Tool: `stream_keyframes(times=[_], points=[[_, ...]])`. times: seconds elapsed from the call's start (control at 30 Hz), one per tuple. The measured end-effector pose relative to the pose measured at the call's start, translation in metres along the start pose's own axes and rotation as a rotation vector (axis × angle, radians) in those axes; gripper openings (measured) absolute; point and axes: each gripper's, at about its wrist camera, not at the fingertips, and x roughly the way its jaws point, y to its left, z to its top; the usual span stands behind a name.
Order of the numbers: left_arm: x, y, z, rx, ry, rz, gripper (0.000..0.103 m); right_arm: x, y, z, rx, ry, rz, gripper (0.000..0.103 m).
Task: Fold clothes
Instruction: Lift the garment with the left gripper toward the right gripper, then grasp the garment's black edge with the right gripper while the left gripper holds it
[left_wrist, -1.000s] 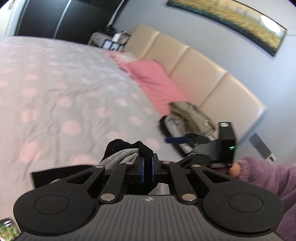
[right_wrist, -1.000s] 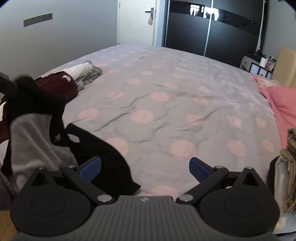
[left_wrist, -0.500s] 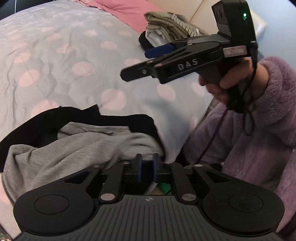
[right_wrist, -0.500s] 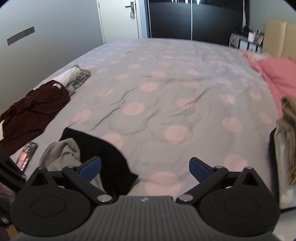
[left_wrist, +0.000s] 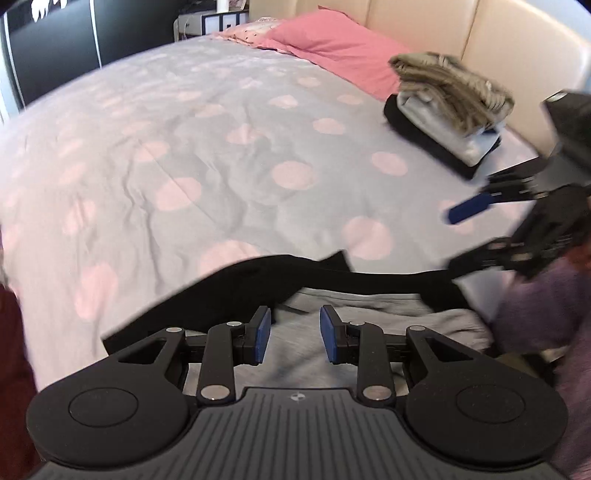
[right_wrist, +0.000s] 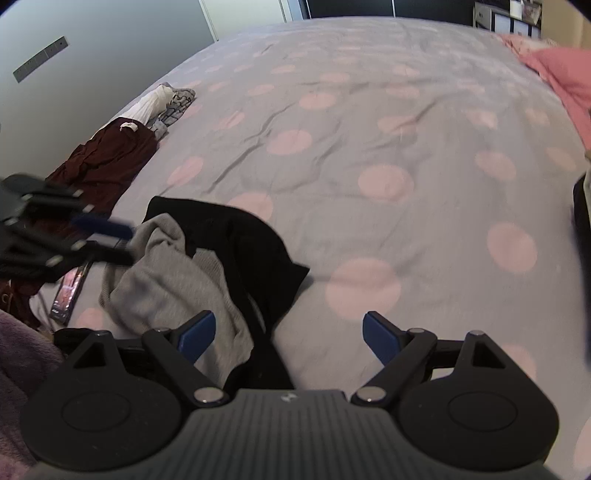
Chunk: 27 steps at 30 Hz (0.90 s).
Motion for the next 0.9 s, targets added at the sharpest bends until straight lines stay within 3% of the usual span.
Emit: stream_keyframes(times=[0.17, 0.27, 0.5, 0.6, 0.73, 0.83, 0.9], points=[[0.030, 0.007, 0.005, 0.127, 0.011, 0.041, 0.028, -0.004, -0.004, -0.012, 0.066, 0.045, 0.007, 0.089], [0.056, 0.009, 0.004, 0.196, 0.026, 0.069, 0.039, -0.004, -0.009, -0.020, 0.125, 0.082, 0.023, 0.089], [0.095, 0.024, -0.003, 0.209, 0.087, 0.031, 0.041, 0.017, -0.024, -0.035, 0.298, 0.175, 0.139, 0.085], [0.098, 0.023, -0.002, 0.197, 0.089, 0.005, 0.037, 0.022, -0.024, -0.037, 0.344, 0.211, 0.200, 0.072], [0.095, 0.020, 0.002, 0.175, 0.089, -0.023, 0.010, 0.016, -0.016, -0.032, 0.304, 0.194, 0.213, 0.020], [0.086, 0.020, 0.005, 0.130, 0.066, -0.008, 0.006, 0.005, -0.011, -0.025, 0.241, 0.137, 0.171, 0.007], [0.074, 0.024, 0.010, 0.067, 0.020, -0.002, 0.005, -0.003, -0.010, -0.021, 0.208, 0.089, 0.138, 0.007]])
